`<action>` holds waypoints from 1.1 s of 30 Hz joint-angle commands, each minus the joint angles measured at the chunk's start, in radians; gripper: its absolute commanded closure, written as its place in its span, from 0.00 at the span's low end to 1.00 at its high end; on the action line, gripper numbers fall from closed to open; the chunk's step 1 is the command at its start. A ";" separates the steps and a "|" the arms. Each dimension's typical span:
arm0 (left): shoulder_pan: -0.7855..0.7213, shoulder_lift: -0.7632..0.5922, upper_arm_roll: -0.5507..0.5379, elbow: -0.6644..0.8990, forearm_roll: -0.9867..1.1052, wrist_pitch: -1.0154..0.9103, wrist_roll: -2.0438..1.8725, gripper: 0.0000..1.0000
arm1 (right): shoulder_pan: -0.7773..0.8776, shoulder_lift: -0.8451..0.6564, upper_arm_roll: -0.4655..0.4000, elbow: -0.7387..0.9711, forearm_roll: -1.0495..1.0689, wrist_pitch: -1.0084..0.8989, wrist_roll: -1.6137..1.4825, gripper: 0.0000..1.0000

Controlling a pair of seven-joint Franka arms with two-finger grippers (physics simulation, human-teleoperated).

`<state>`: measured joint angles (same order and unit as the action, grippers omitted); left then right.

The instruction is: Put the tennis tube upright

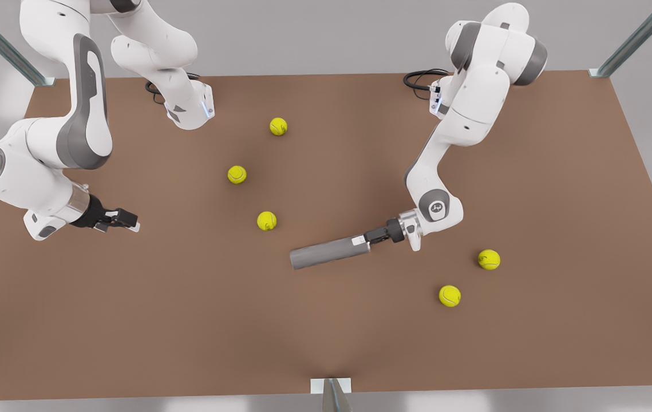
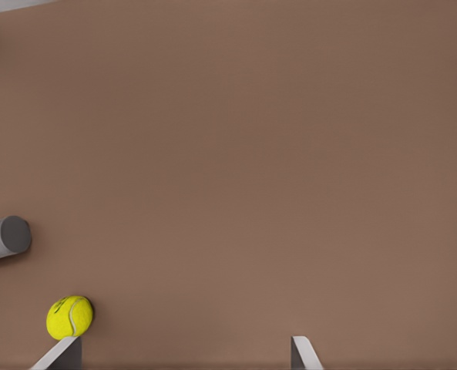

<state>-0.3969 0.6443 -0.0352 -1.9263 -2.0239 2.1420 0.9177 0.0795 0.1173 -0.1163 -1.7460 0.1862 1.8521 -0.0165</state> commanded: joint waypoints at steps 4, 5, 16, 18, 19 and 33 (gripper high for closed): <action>0.000 -0.015 0.000 0.001 -0.006 -0.010 -0.039 0.19 | 0.000 -0.001 0.000 0.002 0.001 -0.001 0.021 0.00; 0.000 -0.015 0.001 0.001 -0.006 -0.010 -0.040 0.29 | 0.000 0.001 0.000 0.002 0.001 -0.001 0.021 0.00; 0.000 -0.032 0.006 0.001 0.007 -0.005 -0.074 0.79 | -0.001 0.001 0.000 0.000 0.002 -0.002 0.020 0.00; 0.000 -0.049 0.006 -0.003 0.008 -0.001 -0.106 0.79 | -0.001 0.001 0.000 0.000 0.002 -0.002 0.020 0.00; 0.000 -0.071 0.008 -0.008 0.010 0.003 -0.134 0.79 | -0.001 0.001 0.000 0.002 0.002 -0.002 0.020 0.00; 0.001 -0.265 0.093 -0.008 0.675 0.076 -0.638 0.79 | -0.001 0.002 0.000 0.002 0.002 -0.002 0.020 0.00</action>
<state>-0.3974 0.3888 0.0517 -1.9343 -1.4906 2.1986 0.6544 0.0780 0.1206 -0.1163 -1.7446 0.1878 1.8504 0.0013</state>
